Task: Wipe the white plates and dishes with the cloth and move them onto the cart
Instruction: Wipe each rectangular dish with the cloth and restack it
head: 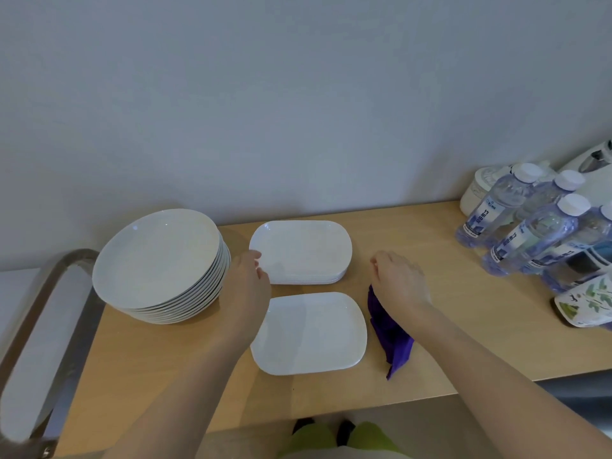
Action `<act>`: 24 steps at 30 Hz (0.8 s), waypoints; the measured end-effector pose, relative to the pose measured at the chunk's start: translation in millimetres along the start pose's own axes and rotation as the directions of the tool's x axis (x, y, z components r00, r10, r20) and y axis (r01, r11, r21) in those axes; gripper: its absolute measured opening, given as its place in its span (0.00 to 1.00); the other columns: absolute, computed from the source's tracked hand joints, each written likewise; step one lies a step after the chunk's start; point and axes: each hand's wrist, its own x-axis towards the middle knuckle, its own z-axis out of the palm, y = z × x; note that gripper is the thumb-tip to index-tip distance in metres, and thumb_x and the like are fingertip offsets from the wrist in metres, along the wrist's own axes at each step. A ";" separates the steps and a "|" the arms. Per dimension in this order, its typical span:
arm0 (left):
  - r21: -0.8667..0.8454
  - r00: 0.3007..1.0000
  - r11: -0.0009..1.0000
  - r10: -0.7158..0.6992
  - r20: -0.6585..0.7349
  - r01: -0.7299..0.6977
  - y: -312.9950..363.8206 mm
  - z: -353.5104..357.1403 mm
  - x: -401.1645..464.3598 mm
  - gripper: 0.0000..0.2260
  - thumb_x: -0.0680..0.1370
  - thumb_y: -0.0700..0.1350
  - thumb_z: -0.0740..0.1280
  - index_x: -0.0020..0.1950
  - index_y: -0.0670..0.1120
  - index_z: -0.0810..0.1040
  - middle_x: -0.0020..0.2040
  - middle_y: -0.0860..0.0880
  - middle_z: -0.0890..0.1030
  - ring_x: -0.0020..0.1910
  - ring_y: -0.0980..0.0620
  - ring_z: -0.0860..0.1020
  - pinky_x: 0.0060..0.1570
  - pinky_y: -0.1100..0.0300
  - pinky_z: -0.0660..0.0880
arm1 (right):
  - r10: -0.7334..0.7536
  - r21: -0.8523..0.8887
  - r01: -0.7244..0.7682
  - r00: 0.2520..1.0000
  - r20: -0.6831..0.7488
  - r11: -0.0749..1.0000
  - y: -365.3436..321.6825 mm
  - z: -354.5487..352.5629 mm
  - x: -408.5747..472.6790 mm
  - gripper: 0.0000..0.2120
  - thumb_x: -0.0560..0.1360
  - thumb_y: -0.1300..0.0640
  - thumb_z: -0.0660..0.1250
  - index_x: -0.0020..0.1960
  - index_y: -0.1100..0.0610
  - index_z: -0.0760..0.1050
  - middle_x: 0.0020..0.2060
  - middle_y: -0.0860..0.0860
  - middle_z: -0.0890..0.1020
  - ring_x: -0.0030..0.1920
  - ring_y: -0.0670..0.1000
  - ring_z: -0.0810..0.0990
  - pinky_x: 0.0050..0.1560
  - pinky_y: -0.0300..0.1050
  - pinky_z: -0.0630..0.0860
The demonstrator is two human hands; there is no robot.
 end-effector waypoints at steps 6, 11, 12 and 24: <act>0.308 0.995 0.951 -0.002 0.101 -0.029 13.9 5.7 47.5 0.14 0.79 0.38 0.58 0.64 0.39 0.70 0.62 0.40 0.71 0.59 0.42 0.72 0.46 0.58 0.68 | 0.021 0.148 -0.021 1.000 0.001 0.989 -41.3 -12.9 53.7 0.12 0.81 0.55 0.54 0.60 0.59 0.69 0.55 0.53 0.75 0.55 0.54 0.73 0.47 0.46 0.69; 0.502 0.974 0.862 -0.055 0.220 -0.065 8.8 4.1 61.5 0.12 0.80 0.37 0.55 0.58 0.41 0.75 0.58 0.43 0.72 0.57 0.46 0.70 0.52 0.61 0.67 | 0.145 0.130 -0.170 0.972 0.184 0.977 -40.9 9.4 70.9 0.15 0.81 0.52 0.56 0.63 0.59 0.65 0.59 0.55 0.72 0.58 0.55 0.73 0.47 0.46 0.68; 0.532 0.971 0.842 -0.042 0.236 -0.093 4.1 7.5 67.2 0.12 0.80 0.36 0.55 0.58 0.41 0.75 0.59 0.43 0.72 0.58 0.46 0.70 0.51 0.61 0.67 | 0.155 0.120 -0.180 0.968 0.196 0.976 -38.3 13.7 71.7 0.15 0.81 0.51 0.56 0.63 0.59 0.65 0.58 0.55 0.73 0.57 0.55 0.74 0.45 0.46 0.68; 0.534 0.966 0.844 -0.089 0.242 -0.056 -2.2 16.3 83.9 0.11 0.81 0.40 0.59 0.62 0.40 0.68 0.58 0.43 0.75 0.54 0.46 0.78 0.45 0.59 0.73 | 0.093 0.052 -0.102 0.983 0.160 0.993 -32.9 26.8 76.5 0.13 0.80 0.46 0.56 0.55 0.56 0.64 0.42 0.50 0.78 0.36 0.53 0.74 0.28 0.42 0.64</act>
